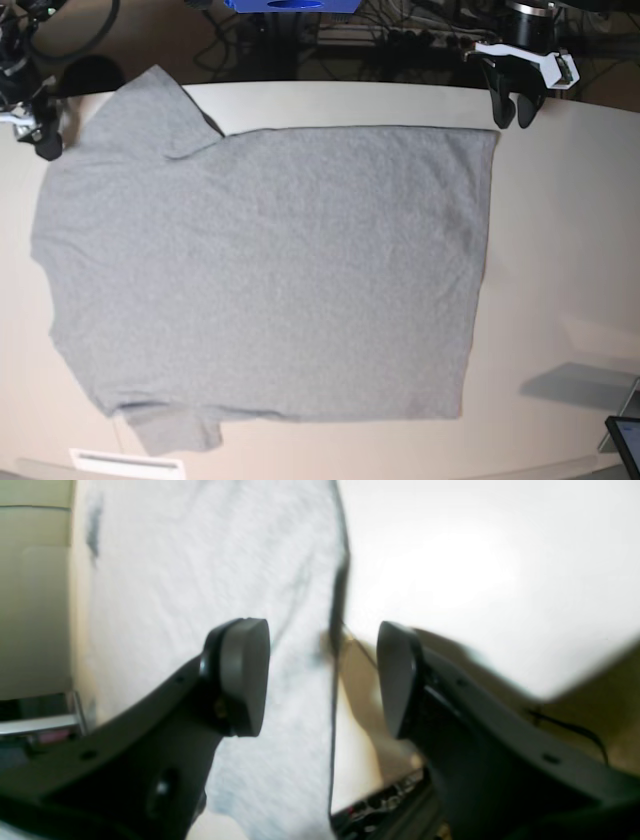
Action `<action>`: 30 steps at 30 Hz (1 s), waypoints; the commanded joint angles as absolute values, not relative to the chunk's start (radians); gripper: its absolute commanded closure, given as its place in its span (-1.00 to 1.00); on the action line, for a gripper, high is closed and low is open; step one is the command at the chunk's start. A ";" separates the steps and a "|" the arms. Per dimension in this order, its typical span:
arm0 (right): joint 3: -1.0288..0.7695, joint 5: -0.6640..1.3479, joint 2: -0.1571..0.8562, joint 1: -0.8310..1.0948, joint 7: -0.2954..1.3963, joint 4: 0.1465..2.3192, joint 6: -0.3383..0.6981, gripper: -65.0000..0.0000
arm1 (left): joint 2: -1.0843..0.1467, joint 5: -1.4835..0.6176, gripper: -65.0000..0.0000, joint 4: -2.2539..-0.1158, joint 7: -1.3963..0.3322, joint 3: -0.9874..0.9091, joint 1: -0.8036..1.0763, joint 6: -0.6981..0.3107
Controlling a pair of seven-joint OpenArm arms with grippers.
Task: Fold the T-shirt properly
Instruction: 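Lower both grippers onto the shirt's shoulder edges beside the collar, then close both grippers on the shoulder edges of the grey shirt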
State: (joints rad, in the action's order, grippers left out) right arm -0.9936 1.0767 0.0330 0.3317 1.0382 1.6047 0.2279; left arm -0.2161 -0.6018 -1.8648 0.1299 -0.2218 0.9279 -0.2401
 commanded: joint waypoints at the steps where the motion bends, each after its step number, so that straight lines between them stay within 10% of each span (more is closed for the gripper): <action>1: -0.998 1.098 0.061 0.329 1.024 1.603 0.237 -0.03 | -0.222 -0.604 0.34 -1.879 0.159 -0.228 0.941 -0.245; 30: -0.995 1.096 0.081 0.194 1.145 1.531 0.291 -0.02 | -0.222 -0.604 0.34 -1.879 0.159 -0.228 0.947 -0.245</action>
State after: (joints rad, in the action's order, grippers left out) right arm -0.9924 1.0714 0.0662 0.1993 1.1538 1.5169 0.2802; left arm -0.2157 -0.6018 -1.8648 0.1299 -0.2218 0.9337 -0.2405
